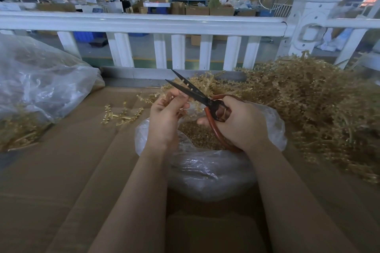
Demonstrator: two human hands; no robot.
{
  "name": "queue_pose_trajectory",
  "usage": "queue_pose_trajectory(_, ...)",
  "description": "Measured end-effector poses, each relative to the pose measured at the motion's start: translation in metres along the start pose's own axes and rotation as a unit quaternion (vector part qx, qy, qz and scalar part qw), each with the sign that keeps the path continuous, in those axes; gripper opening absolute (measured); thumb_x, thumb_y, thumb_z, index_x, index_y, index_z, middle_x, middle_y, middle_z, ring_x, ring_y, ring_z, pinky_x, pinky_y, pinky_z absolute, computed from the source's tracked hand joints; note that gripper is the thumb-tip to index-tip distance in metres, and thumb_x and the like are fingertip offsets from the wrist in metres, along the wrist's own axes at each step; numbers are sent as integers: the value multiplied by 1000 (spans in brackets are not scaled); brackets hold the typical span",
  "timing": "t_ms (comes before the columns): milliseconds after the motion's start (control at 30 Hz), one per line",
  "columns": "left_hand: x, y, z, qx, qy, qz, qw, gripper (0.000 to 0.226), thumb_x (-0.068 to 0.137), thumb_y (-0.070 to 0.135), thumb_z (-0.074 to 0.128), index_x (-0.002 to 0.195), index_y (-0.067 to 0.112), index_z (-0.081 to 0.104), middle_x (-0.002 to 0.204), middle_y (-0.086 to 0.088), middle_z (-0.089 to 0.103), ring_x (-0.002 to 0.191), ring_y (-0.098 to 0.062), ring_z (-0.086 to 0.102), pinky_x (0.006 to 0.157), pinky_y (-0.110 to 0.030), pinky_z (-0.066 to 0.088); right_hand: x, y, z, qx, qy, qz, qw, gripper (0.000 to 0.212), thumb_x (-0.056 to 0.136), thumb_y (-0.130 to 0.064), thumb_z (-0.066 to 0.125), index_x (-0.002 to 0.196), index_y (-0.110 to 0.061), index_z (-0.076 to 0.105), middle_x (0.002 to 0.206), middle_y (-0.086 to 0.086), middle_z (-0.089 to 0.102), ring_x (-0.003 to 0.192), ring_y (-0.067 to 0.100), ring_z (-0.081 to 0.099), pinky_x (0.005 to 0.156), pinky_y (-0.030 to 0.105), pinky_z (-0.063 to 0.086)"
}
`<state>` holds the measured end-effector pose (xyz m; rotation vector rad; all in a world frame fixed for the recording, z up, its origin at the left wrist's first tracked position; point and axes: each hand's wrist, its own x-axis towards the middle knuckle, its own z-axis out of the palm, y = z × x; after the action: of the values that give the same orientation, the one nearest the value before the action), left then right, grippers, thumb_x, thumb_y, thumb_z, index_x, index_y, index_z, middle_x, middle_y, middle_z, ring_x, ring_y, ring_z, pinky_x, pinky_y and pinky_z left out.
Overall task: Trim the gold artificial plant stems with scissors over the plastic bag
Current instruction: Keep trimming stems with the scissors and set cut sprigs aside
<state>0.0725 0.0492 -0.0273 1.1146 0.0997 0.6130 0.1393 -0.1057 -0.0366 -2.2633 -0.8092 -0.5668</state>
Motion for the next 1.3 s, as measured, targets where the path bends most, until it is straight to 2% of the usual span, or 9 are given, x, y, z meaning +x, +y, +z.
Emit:
queue_pose_trajectory(167,0,0,0,-18,-18,-6,1000,21,94,1,57,79,15,58,67,4,60,63,-8,55,60,-17,47,0,0,1,15,-19,7,1000,53,66,-92,51,90,-45,57,67,-21,61,67,-4,57,56,18,43)
queue_pose_trajectory(333,-1,1,0,-6,-18,-4,1000,21,95,4,57,78,15,59,69,1,57,63,-7,56,54,-17,47,1,1,2,51,-36,15,998,65,64,-91,54,92,-34,68,71,-15,67,70,-1,61,59,18,46)
queue_pose_trajectory(467,0,-1,0,24,-14,17,999,22,95,6,59,76,17,60,70,0,56,66,-10,55,64,-23,48,1,0,2,55,-33,19,998,72,60,-96,46,93,-36,68,70,-17,66,70,-4,60,58,14,43)
queue_pose_trajectory(533,0,-1,0,41,-2,36,999,14,94,8,62,82,15,61,72,-1,58,67,-11,56,66,-23,47,0,0,2,47,-30,20,998,75,58,-98,43,92,-36,68,71,-18,67,70,-6,60,58,10,42)
queue_pose_trajectory(633,0,-2,0,43,23,55,997,3,87,16,67,88,17,64,79,0,64,66,-9,58,64,-20,49,0,0,1,37,-33,21,999,71,58,-99,45,91,-39,66,70,-19,66,69,-9,58,55,7,38)
queue_pose_trajectory(733,1,-4,-2,58,37,77,995,8,92,9,67,87,15,64,76,-1,61,64,-7,57,63,-18,49,1,0,1,20,-37,20,999,66,61,-95,48,86,-36,65,67,-18,63,65,-7,57,52,13,37)
queue_pose_trajectory(867,2,-6,-1,92,37,92,991,13,94,9,65,82,15,65,75,-4,58,65,-6,55,66,-14,47,0,-1,0,-1,-37,16,999,52,61,-94,47,75,-44,52,64,-21,59,63,-8,54,51,14,32)
queue_pose_trajectory(1167,0,-4,0,112,20,105,988,17,95,5,61,83,16,66,71,3,58,66,-6,52,65,-14,45,0,1,2,17,-27,21,999,55,60,-95,51,71,-41,53,57,-19,57,64,-5,58,49,13,30)
queue_pose_trajectory(1300,-1,-3,0,105,21,99,989,19,94,3,61,82,17,67,73,2,61,66,-5,53,64,-14,46,0,2,3,14,-30,20,999,70,58,-100,46,74,-33,61,58,-15,59,62,-3,58,48,15,34)
